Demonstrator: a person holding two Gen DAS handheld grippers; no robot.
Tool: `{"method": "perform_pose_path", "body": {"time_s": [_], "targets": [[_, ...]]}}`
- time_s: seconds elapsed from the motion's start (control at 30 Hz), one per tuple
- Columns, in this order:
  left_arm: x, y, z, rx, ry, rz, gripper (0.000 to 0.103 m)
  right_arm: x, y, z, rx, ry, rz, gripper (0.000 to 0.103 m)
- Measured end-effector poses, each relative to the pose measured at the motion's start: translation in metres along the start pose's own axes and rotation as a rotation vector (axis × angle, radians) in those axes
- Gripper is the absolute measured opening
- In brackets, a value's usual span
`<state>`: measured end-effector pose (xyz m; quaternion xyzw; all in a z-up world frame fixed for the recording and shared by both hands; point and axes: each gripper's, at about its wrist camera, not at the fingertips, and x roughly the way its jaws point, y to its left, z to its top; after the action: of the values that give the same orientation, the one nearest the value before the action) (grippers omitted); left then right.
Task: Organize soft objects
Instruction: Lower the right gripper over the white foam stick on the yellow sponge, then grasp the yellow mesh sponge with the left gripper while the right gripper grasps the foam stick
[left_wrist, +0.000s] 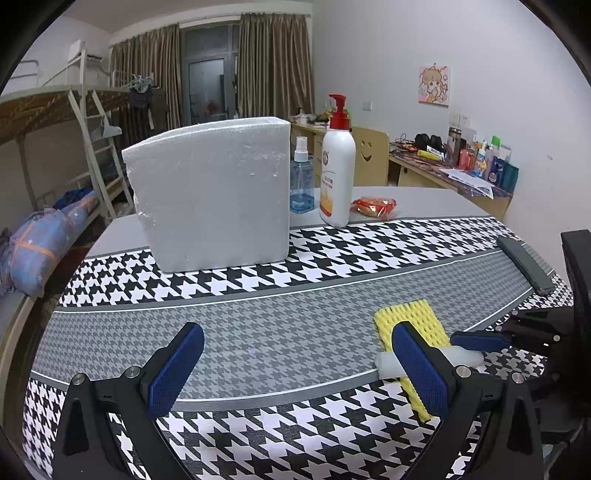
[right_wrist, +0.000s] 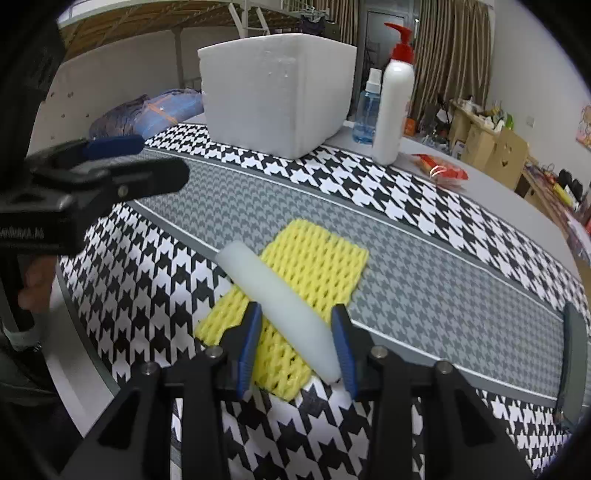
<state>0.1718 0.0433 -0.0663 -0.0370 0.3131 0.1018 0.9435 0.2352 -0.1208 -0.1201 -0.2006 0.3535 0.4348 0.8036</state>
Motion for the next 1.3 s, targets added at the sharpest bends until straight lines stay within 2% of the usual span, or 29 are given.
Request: {"method": "perform_pose_path", "body": {"time_s": [0.07, 0.1, 0.17, 0.27, 0.37, 0.47, 0.83, 1.3], "targets": [[0.000, 0.000, -0.001, 0.001, 0.002, -0.004, 0.102, -0.002, -0.001, 0.001, 0.001, -0.004, 0.012, 0.032], [-0.001, -0.001, -0.001, 0.001, 0.002, -0.005, 0.102, -0.003, -0.001, 0.000, 0.004, -0.002, 0.019, 0.021], [-0.001, -0.001, -0.001, 0.002, 0.002, -0.008, 0.102, -0.005, -0.004, -0.001, 0.023, 0.000, 0.021, 0.016], [-0.002, -0.006, -0.002, 0.012, 0.002, -0.022, 0.102, -0.014, -0.007, -0.003, 0.069, -0.019, 0.029, 0.016], [-0.002, -0.015, -0.002, 0.028, 0.002, -0.047, 0.102, -0.032, -0.013, -0.004, 0.134, -0.083, 0.070, 0.016], [-0.003, -0.022, -0.002, 0.046, 0.001, -0.071, 0.102, -0.046, -0.019, -0.006, 0.184, -0.132, 0.077, 0.016], [0.002, -0.058, -0.003, 0.124, 0.020, -0.142, 0.102, -0.058, -0.037, -0.025, 0.284, -0.160, 0.014, 0.016], [0.026, -0.087, -0.010, 0.188, 0.104, -0.190, 0.101, -0.074, -0.051, -0.044, 0.383, -0.203, -0.030, 0.016]]}}
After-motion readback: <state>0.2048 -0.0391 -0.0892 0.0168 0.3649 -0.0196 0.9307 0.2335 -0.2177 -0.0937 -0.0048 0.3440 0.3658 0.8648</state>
